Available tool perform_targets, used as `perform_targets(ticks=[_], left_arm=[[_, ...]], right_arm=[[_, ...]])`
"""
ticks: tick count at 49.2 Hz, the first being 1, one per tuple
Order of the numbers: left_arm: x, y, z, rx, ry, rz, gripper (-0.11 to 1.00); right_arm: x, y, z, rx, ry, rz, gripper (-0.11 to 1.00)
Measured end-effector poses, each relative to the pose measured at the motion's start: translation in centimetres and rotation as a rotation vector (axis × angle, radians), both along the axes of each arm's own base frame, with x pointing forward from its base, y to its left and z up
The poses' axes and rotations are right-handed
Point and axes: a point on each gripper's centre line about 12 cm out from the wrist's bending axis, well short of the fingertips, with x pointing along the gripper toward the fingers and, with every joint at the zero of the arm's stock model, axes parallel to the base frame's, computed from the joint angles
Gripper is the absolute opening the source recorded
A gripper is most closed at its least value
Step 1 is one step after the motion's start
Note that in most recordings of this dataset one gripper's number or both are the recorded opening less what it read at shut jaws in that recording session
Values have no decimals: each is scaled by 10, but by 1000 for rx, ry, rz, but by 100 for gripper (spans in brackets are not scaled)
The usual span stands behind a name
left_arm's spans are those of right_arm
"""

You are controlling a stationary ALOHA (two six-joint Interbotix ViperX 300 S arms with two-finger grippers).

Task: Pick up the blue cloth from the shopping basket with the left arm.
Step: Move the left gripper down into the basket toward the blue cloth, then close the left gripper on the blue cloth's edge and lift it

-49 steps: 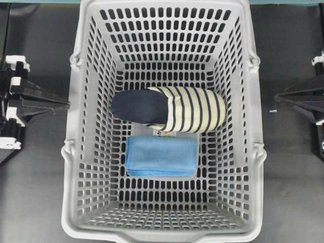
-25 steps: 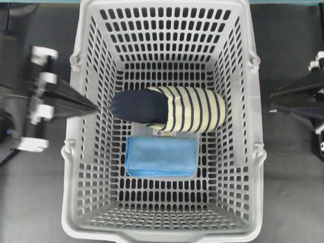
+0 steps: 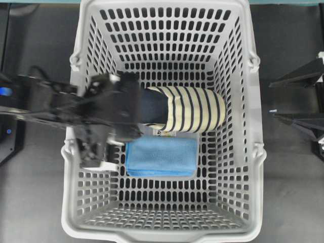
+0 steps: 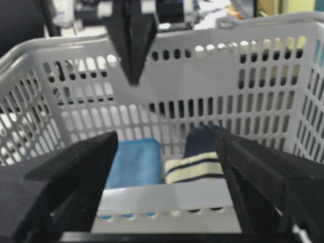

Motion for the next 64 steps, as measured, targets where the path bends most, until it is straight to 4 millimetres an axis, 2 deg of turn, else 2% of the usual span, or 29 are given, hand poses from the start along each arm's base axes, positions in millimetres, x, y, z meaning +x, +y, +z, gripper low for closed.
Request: perform_targets(ticks=[8, 13, 25, 42, 47, 50, 54, 62, 64], left_arm=[[25, -6, -14, 7, 72, -5, 71], [41, -13, -25, 12, 116, -15, 89], [66, -23, -61, 28, 231, -28, 87], [69, -26, -102, 42, 330, -35, 86], [67, -26, -108, 43, 345, -33, 82], [66, -25, -109, 45, 347, -34, 76], [66, -26, -110, 49, 349, -41, 60], [65, -26, -107, 52, 345, -44, 16], [65, -26, -105, 51, 339, -44, 10]], right_arm=[[0, 0, -1, -2, 2, 0, 75], [0, 0, 0, 0, -2, 0, 75], [0, 0, 0, 0, 0, -2, 75], [0, 0, -1, -2, 2, -1, 74], [0, 0, -1, -2, 2, -1, 74], [0, 0, -1, 2, 2, -2, 74], [0, 0, -1, 2, 2, 0, 74], [0, 0, -1, 2, 2, -2, 74], [0, 0, -1, 3, 2, -2, 74]])
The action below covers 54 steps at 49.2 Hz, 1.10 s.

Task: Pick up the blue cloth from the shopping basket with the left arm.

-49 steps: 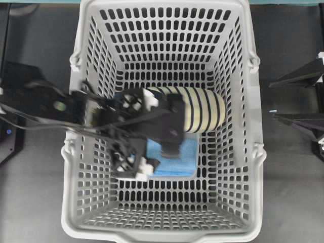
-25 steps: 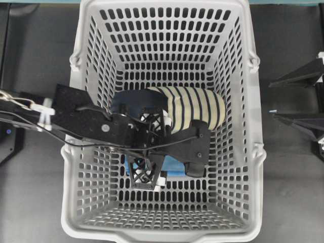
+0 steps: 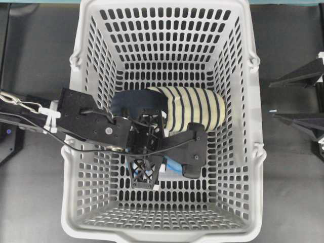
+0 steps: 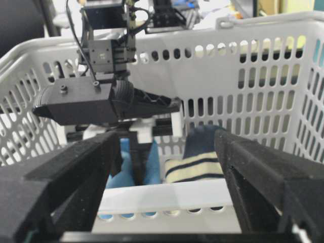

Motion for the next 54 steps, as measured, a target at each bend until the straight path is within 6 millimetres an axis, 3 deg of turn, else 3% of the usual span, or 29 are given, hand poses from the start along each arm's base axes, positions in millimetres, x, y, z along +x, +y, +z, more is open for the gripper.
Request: perform_targets(ticks=[8, 21, 27, 31, 54], left_arm=[[2, 0, 24, -3, -24, 2, 9], [2, 1, 139, -14, -121, 8, 9], [-5, 2, 176, -16, -116, 17, 9], [-10, 3, 183, -13, -93, 19, 9], [-10, 6, 184, -11, -87, 25, 9]], right_arm=[[0, 0, -1, 0, 2, 0, 74], [0, 0, -1, -1, 2, 0, 74], [0, 0, -1, 0, 3, 0, 74], [0, 0, -2, 0, 5, 0, 74], [0, 0, -3, 0, 6, 0, 74]])
